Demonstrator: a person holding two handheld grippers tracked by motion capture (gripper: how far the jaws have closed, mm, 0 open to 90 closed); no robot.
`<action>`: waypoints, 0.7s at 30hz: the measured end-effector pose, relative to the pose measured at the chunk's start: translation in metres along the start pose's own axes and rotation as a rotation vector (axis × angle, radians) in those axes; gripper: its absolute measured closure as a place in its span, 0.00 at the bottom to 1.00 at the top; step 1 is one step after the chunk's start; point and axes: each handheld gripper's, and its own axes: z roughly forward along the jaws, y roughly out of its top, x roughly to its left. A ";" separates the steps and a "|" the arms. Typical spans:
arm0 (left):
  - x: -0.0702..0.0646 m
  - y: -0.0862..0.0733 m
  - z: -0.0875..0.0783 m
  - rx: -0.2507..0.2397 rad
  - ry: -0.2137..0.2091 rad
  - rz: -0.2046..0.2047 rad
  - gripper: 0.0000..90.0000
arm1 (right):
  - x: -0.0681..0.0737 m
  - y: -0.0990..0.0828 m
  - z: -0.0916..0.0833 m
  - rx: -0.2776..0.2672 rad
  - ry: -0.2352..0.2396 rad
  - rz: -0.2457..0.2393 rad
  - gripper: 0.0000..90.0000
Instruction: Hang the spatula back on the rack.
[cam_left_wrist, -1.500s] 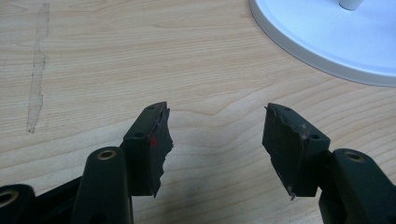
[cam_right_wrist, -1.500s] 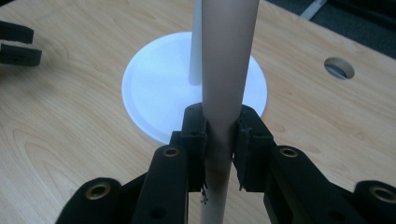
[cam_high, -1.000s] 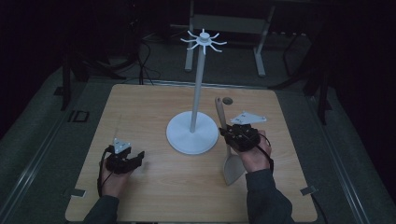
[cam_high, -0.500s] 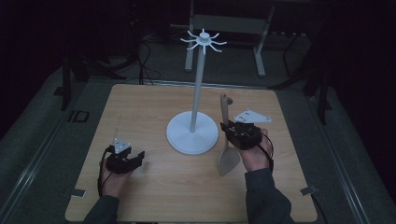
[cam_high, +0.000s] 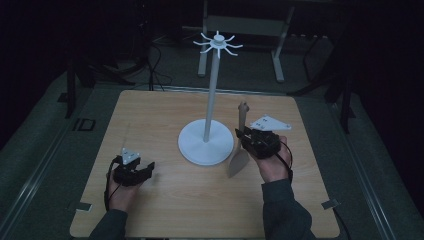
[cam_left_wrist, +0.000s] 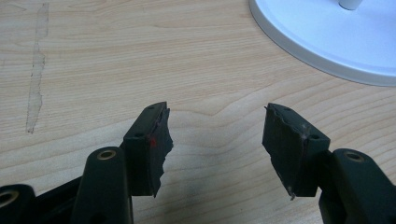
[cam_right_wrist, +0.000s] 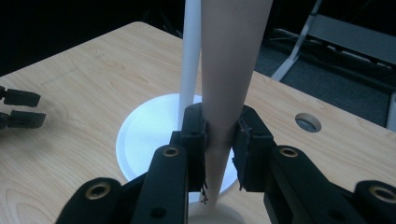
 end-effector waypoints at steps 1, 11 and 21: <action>0.000 0.000 0.000 -0.002 0.001 -0.001 0.46 | 0.000 0.001 0.000 -0.001 0.000 0.001 0.84; 0.000 0.000 0.000 -0.003 0.002 -0.001 0.46 | 0.002 0.006 -0.002 -0.027 -0.001 -0.014 0.84; 0.001 0.000 0.000 -0.003 0.002 0.000 0.46 | 0.003 0.015 -0.005 -0.051 -0.006 -0.020 0.84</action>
